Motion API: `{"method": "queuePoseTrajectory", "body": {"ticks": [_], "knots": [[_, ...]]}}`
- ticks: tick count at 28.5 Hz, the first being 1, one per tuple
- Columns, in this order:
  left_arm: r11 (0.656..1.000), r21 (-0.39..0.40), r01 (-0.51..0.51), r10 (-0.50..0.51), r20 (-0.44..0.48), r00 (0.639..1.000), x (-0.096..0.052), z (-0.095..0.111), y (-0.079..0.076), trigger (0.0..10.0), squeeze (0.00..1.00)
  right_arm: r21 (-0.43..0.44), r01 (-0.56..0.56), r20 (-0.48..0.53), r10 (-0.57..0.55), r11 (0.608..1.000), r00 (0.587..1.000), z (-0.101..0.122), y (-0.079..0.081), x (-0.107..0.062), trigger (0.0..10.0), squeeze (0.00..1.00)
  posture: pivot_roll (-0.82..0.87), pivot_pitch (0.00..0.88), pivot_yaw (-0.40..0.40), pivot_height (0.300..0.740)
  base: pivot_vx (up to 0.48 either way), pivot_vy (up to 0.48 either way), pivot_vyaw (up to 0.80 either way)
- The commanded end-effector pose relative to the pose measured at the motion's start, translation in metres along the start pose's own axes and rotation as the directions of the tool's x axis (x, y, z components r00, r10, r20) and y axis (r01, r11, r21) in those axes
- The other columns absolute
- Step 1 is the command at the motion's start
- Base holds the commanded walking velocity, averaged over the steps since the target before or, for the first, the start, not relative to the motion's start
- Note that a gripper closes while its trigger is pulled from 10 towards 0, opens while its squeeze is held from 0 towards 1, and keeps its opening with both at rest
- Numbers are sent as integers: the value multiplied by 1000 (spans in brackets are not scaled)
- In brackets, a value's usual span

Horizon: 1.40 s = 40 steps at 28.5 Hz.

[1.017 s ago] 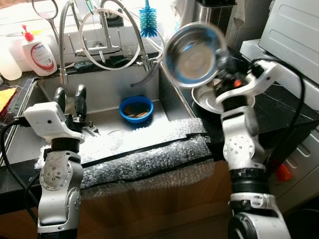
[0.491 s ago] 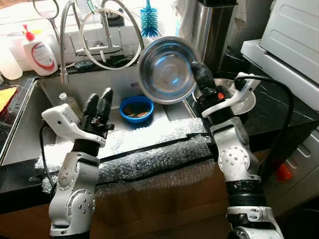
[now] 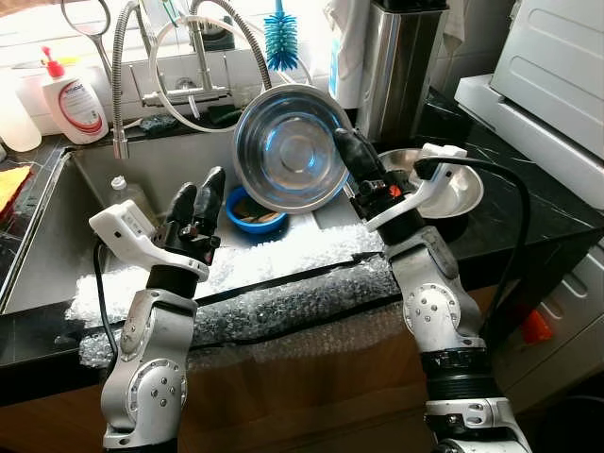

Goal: Kitchen organization

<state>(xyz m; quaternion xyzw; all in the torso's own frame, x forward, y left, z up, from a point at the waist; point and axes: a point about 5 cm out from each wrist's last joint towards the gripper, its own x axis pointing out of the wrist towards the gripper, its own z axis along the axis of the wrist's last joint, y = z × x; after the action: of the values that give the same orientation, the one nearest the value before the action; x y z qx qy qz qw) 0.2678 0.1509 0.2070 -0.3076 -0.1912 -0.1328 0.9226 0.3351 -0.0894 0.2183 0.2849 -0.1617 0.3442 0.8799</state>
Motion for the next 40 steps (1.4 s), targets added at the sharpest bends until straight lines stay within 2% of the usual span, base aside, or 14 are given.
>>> {"method": "queuePoseTrajectory", "body": {"ticks": [1, 12, 25, 40], "knots": [[1000, 5, 25, -25, -6, 1000, 1, 1, -4, 10000, 0, -16, -49, 1, 49, 999, 999, 3, 9, 2, 10000, 0, -50, 0, 42, 740, 0, 0, 0], [1000, -4, 30, -30, -10, 1000, 2, -2, -5, 10000, 0, -36, -112, -50, 110, 993, 993, -5, 17, 1, 10000, 0, -52, 0, 41, 740, 0, 0, 0], [997, 67, 39, -36, -53, 998, 1, -9, -5, 10000, 0, -25, -129, -49, 128, 991, 991, -4, 20, 1, 10000, 0, -55, 0, 43, 740, 0, 0, 0], [996, 84, 33, -29, -46, 999, 3, -8, -5, 10000, 0, 6, -192, -68, 192, 981, 979, -8, 29, -1, 10000, 0, -49, 0, 43, 740, 0, 0, 0]]}}
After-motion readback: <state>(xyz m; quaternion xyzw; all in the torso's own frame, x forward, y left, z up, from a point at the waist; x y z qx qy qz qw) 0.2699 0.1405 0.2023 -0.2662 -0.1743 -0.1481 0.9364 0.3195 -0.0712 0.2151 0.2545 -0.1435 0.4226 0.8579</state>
